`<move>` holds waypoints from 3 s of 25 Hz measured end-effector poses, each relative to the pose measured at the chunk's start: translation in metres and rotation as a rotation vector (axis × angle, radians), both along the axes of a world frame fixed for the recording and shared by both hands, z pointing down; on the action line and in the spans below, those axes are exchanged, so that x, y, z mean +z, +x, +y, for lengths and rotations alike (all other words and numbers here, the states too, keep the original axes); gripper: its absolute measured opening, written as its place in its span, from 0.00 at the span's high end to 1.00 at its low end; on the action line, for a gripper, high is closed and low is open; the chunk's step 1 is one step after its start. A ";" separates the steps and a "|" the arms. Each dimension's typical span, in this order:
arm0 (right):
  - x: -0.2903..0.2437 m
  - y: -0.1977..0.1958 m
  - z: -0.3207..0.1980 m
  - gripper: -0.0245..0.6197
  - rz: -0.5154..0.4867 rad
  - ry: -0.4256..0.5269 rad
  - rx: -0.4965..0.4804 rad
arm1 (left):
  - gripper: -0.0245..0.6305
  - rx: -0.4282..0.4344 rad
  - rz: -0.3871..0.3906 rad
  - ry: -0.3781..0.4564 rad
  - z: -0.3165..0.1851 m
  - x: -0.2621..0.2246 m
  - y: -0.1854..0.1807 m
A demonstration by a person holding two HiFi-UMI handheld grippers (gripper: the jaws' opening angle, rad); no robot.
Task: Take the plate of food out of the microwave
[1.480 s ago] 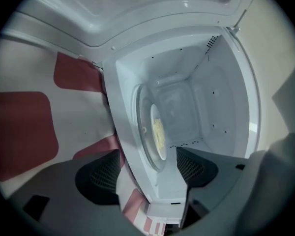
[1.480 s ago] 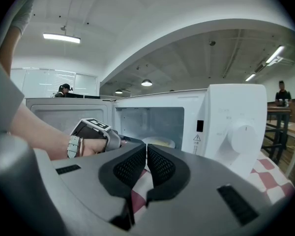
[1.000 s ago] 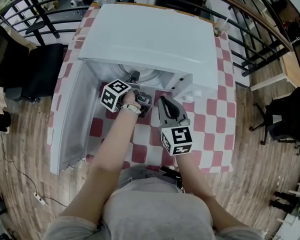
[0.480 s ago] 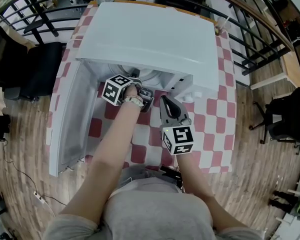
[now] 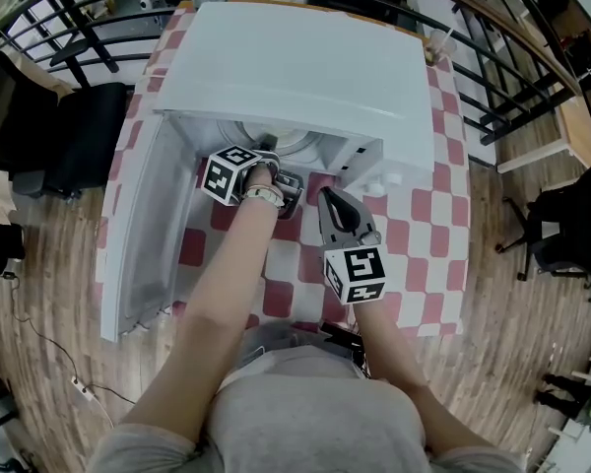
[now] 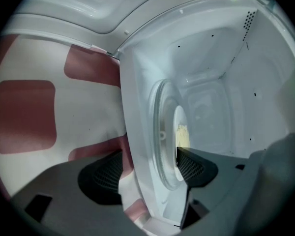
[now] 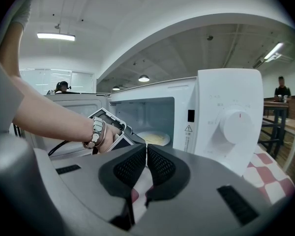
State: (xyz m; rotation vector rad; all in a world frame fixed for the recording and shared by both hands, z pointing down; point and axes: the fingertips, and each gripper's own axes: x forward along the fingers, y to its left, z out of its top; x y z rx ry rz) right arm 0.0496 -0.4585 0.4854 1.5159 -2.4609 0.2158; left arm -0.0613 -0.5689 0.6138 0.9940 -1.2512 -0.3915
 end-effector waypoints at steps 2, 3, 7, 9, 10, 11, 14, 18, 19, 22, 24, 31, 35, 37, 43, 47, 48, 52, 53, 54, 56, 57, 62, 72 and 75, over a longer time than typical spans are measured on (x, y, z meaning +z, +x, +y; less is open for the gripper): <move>-0.001 0.000 0.001 0.92 0.000 0.003 -0.002 | 0.44 0.000 0.011 0.000 0.003 0.000 0.002; -0.002 0.000 0.002 0.92 0.000 0.006 -0.004 | 0.44 -0.001 0.016 0.000 0.005 0.000 0.003; -0.004 0.000 0.005 0.92 0.007 0.010 -0.011 | 0.47 -0.008 0.028 0.004 0.009 -0.002 0.003; -0.004 -0.001 0.006 0.92 0.010 0.010 -0.014 | 0.50 -0.009 0.029 0.009 0.010 -0.003 0.003; -0.004 -0.001 0.007 0.92 0.010 0.010 -0.016 | 0.52 -0.010 0.031 0.012 0.011 -0.004 0.003; -0.005 -0.001 0.008 0.92 0.010 0.010 -0.017 | 0.53 -0.011 0.035 0.014 0.012 -0.005 0.003; -0.006 -0.001 0.010 0.92 0.011 0.012 -0.019 | 0.58 -0.011 0.046 0.022 0.014 -0.009 0.004; -0.005 -0.002 0.012 0.92 0.013 0.015 -0.017 | 0.64 -0.011 0.054 0.047 0.015 -0.013 0.003; -0.005 -0.002 0.013 0.92 0.012 0.015 -0.017 | 0.67 -0.015 0.059 0.054 0.015 -0.013 0.002; -0.005 -0.002 0.016 0.92 0.012 0.014 -0.016 | 0.70 -0.018 0.063 0.074 0.017 -0.015 0.001; -0.005 -0.002 0.018 0.92 0.011 0.017 -0.015 | 0.72 -0.013 0.065 0.086 0.019 -0.017 0.001; -0.007 0.001 0.023 0.92 0.008 0.023 -0.003 | 0.81 -0.018 0.079 0.115 0.023 -0.023 0.002; -0.006 0.002 0.025 0.92 0.013 0.022 0.000 | 0.83 -0.022 0.084 0.113 0.023 -0.024 0.001; -0.006 0.002 0.026 0.92 0.014 0.020 0.001 | 0.84 -0.026 0.091 0.112 0.023 -0.024 0.001; -0.006 0.003 0.027 0.92 0.016 0.021 0.007 | 0.85 -0.032 0.111 0.113 0.023 -0.026 -0.001; -0.006 0.003 0.027 0.92 0.016 0.021 0.009 | 0.90 -0.037 0.108 0.122 0.023 -0.030 -0.004; -0.006 0.003 0.027 0.92 0.016 0.020 0.009 | 0.90 -0.039 0.108 0.124 0.023 -0.030 -0.005; -0.003 0.002 0.028 0.92 0.017 0.014 0.007 | 0.91 -0.046 0.105 0.136 0.023 -0.032 -0.010; -0.003 0.002 0.028 0.92 0.017 0.014 0.006 | 0.92 -0.044 0.106 0.140 0.023 -0.033 -0.010; -0.003 0.001 0.028 0.92 0.016 0.014 0.005 | 0.92 -0.042 0.109 0.147 0.024 -0.034 -0.010; -0.004 -0.001 0.029 0.92 0.016 0.015 0.001 | 0.92 -0.038 0.118 0.168 0.026 -0.036 -0.010; -0.004 -0.002 0.029 0.92 0.016 0.016 -0.001 | 0.93 -0.037 0.123 0.183 0.026 -0.037 -0.010; -0.007 -0.003 0.031 0.92 0.020 0.023 -0.007 | 0.94 -0.042 0.118 0.274 0.027 -0.044 -0.012; -0.014 0.002 0.037 0.92 0.003 0.040 0.034 | 0.94 -0.038 0.132 0.365 0.040 -0.051 -0.016; -0.017 -0.002 0.039 0.92 -0.003 0.052 0.038 | 0.94 -0.023 0.127 0.383 0.044 -0.054 -0.018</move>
